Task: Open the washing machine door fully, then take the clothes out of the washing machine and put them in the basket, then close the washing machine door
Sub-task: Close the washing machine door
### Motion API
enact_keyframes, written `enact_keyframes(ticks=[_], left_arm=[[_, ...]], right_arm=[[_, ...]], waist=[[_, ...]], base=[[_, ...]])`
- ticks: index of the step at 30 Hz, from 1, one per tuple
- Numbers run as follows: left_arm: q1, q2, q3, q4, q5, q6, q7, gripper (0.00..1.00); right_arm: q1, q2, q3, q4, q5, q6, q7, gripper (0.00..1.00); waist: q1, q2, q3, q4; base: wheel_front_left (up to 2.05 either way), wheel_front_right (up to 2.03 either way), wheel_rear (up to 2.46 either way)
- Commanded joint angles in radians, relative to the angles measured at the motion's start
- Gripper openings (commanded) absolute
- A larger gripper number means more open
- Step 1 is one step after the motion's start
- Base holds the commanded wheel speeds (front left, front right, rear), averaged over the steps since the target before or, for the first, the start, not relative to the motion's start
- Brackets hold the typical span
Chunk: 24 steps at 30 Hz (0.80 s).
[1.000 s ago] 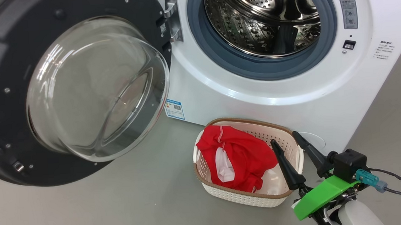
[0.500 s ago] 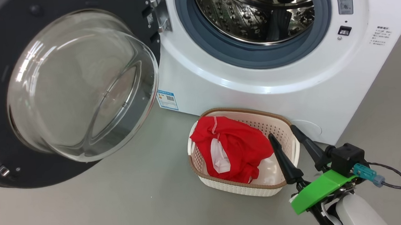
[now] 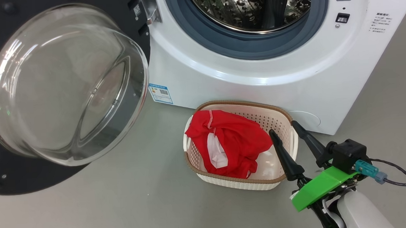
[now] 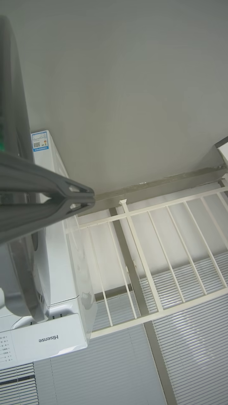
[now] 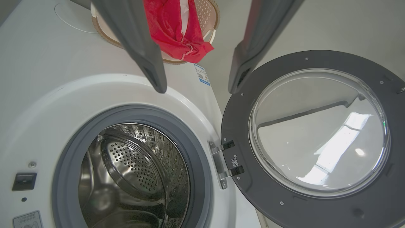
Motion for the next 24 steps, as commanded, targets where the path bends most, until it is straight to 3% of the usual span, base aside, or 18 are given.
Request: enact_keyframes(ticks=[1,15,24], left_arm=[[-0.030,0.070,0.012,-0.017,0.010,-0.013,0.008,0.00],[-0.072,0.049,-0.057,0.077,0.053,-0.049,0.070,0.00],[-0.063,0.043,-0.096,0.090,0.059,-0.072,0.184,0.00]], right_arm=[[-0.022,0.010,0.022,-0.021,-0.018,0.002,-0.005,1.00],[-0.028,0.018,0.021,-0.016,-0.019,0.002,-0.005,1.00],[-0.014,0.018,0.013,-0.017,-0.012,0.002,-0.005,1.00]], waist=[[0.0000,-0.0001,0.000,-0.001],[0.0000,-0.0001,0.000,-0.010],[0.0000,-0.0001,-0.020,-0.010]], base=[[0.00,0.00,0.00],[0.00,0.00,0.00],[0.00,0.00,0.00]])
